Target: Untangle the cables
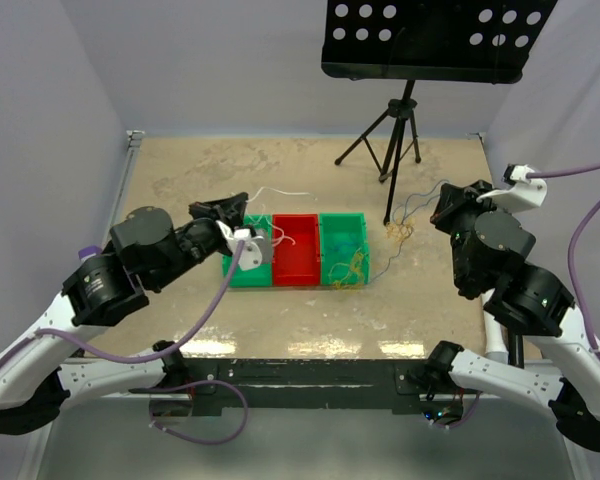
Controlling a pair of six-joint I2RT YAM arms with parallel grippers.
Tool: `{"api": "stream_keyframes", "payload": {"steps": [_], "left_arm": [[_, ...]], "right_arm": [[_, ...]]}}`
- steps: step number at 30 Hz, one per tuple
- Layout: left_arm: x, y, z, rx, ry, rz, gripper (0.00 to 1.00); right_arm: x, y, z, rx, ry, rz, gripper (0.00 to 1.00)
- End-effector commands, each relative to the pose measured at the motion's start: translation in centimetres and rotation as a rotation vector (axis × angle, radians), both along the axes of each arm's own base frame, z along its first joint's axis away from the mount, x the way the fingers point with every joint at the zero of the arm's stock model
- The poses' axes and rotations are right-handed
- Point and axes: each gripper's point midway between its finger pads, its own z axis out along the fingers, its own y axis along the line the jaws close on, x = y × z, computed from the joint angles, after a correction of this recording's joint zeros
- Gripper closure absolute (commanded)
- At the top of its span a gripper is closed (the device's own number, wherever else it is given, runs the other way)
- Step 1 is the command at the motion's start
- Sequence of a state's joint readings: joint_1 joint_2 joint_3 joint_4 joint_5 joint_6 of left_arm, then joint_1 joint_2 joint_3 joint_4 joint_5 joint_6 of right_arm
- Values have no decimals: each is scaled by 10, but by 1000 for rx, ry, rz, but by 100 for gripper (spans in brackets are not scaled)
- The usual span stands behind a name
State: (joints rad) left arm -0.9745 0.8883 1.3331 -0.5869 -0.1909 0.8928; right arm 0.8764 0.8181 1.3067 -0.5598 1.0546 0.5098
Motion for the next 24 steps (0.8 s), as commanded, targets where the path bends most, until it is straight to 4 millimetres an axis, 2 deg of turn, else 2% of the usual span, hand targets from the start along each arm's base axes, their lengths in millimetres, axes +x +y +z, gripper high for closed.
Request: {"api": "stream_keyframes", "payload": {"steps": [1, 5, 12, 19, 24], "left_arm": [[9, 28, 56, -154, -159, 131, 100], [13, 27, 44, -125, -136, 150, 100], [19, 26, -9, -44, -45, 188, 100], [29, 29, -51, 25, -33, 240, 100], [33, 29, -60, 31, -28, 254, 100]], "right_arm": [[3, 7, 4, 41, -18, 16, 100], [2, 9, 1, 53, -14, 31, 100], [-1, 6, -3, 58, -8, 33, 100], [-3, 4, -5, 63, -7, 34, 100], [-4, 3, -7, 64, -8, 32, 100]]}}
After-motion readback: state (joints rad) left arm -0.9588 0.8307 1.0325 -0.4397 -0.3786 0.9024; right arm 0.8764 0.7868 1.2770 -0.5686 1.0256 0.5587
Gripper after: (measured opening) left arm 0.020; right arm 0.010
